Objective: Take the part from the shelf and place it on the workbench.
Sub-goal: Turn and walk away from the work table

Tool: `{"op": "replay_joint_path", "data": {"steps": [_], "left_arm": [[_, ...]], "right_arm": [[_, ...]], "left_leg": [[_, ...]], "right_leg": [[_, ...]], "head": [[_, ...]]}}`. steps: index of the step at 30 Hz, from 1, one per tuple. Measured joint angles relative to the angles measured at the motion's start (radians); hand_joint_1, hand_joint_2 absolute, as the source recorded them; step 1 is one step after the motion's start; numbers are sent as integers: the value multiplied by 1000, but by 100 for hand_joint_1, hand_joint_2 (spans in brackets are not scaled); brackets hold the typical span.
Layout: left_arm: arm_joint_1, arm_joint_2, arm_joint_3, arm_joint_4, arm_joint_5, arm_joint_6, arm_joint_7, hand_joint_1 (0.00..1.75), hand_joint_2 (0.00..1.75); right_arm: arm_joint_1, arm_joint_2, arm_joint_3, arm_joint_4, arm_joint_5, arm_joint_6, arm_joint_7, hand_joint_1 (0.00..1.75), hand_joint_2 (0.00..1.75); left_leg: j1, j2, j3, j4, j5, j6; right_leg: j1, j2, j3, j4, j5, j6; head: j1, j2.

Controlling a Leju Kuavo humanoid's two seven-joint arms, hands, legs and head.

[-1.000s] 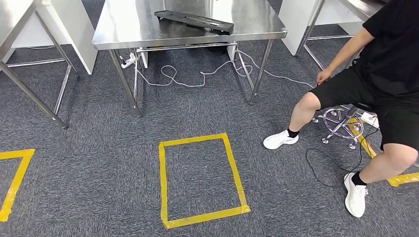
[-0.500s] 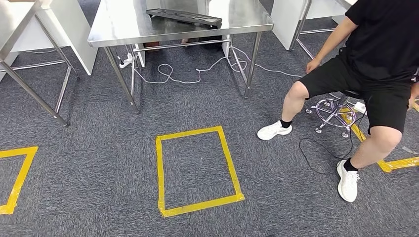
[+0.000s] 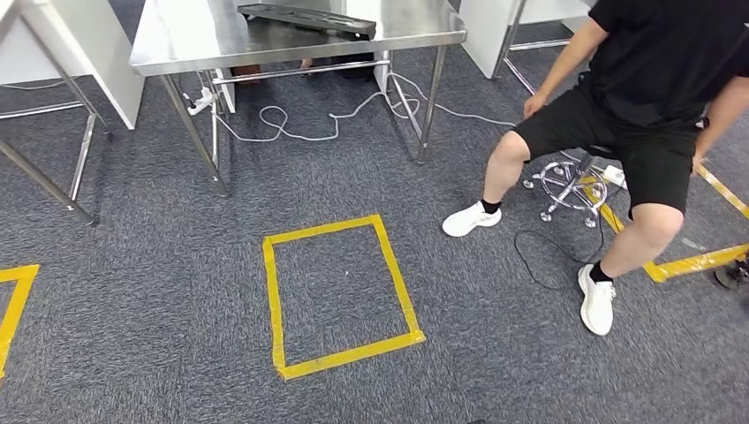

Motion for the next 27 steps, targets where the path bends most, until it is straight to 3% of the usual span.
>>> {"op": "replay_joint_path", "data": {"steps": [1,2,3,5,6,8,10,12,13,15,16,17,18,19,21,23,24,25,26,27], "left_arm": [[0,0,-1,0,-1,0,1,0,0],[0,0,-2,0,-1,0,1,0,0],[0,-1,-2,0,-2,0,1,0,0],[-1,-2,-3,0,-2,0,1,0,0],[-1,-1,-4,0,-2,0,2,0,0],[-4,0,-4,0,-3,0,2,0,0],[-7,1,-4,0,-4,0,2,0,0],[-8,0,-4,0,-4,0,2,0,0],[-8,0,-4,0,-4,0,2,0,0],[-6,1,-4,0,-4,0,4,0,0],[-4,2,-4,0,-4,0,5,0,0],[-2,2,-3,0,-4,1,5,0,0],[-1,2,-3,0,-3,1,6,0,0],[0,1,-3,0,-3,2,6,0,0],[0,4,-4,0,-3,2,6,0,0],[1,5,-4,0,-2,3,6,0,0],[1,5,-4,0,-2,3,7,0,0],[1,4,-4,0,-2,3,9,0,0],[-1,3,-4,0,-2,3,12,0,0],[-1,2,-3,-1,-2,4,14,0,0]], "right_arm": [[2,-1,0,0,0,0,2,0,0],[4,-1,0,0,1,0,3,0,0],[6,-2,0,0,2,1,3,0,0],[7,-3,0,0,4,1,4,0,0],[6,-2,0,0,5,1,4,0,0],[5,-2,0,0,7,2,4,0,0],[6,-2,0,0,8,2,4,0,0],[7,-2,0,0,8,3,5,0,0],[6,-2,0,0,9,3,5,0,0],[6,-1,0,0,10,4,5,0,0],[6,0,0,0,11,5,6,0,0],[8,0,0,0,12,6,6,0,0],[9,0,0,0,12,7,7,0,0],[10,-1,0,0,12,8,8,0,0],[10,1,0,0,13,9,8,0,0],[7,3,0,0,13,10,9,0,0],[6,3,0,0,13,11,10,0,0],[6,1,0,0,14,11,10,0,0],[8,1,0,0,14,12,11,0,0],[9,0,0,0,14,12,12,0,0]], "left_leg": [[-1,11,-2,0,0,0],[-1,21,-2,1,1,-1],[0,31,-2,2,0,-2],[4,50,-1,8,-3,-10],[3,57,-1,13,-6,-17],[0,69,-1,21,-11,-32],[2,75,-1,22,-12,-44],[8,49,-11,48,-38,-54],[10,28,-29,89,-68,-58],[10,-5,-90,224,-141,-57],[9,-10,-120,287,-164,-54],[8,-12,-138,322,-168,-50],[7,-15,-135,314,-150,-44],[4,-21,-115,271,-116,-35],[0,-70,-53,136,-46,-8],[-6,-115,-17,55,-21,10],[-9,-118,-13,45,-23,13],[-12,-106,-11,36,-20,12],[-11,-91,-7,25,-13,10],[-9,-76,-2,12,-6,9]], "right_leg": [[-4,-1,-30,57,-17,4],[-8,-3,-41,81,-17,12],[-12,-8,-30,60,0,24],[-22,-36,40,-80,59,49],[-21,-51,70,-142,82,55],[-17,-61,92,-194,100,45],[-15,-43,86,-190,104,27],[-18,-27,83,-191,110,11],[-19,-19,83,-192,114,4],[-13,-1,78,-191,120,-6],[-9,9,75,-191,121,-9],[-5,21,74,-191,123,-11],[-1,33,74,-191,124,-12],[2,46,75,-191,125,-13],[7,70,76,-190,126,-14],[3,94,68,-188,130,-8],[1,106,63,-188,134,-2],[-2,120,55,-191,138,5],[-1,119,49,-188,140,10],[1,102,38,-173,133,12]], "head": [[0,0],[0,0],[0,0],[1,0],[0,0],[-1,0],[-2,0],[-2,0],[-2,0],[-3,0],[-2,0],[-3,0],[-3,0],[-3,0],[-2,0],[-2,0],[-3,0],[-4,0],[-4,0],[-3,0]]}}
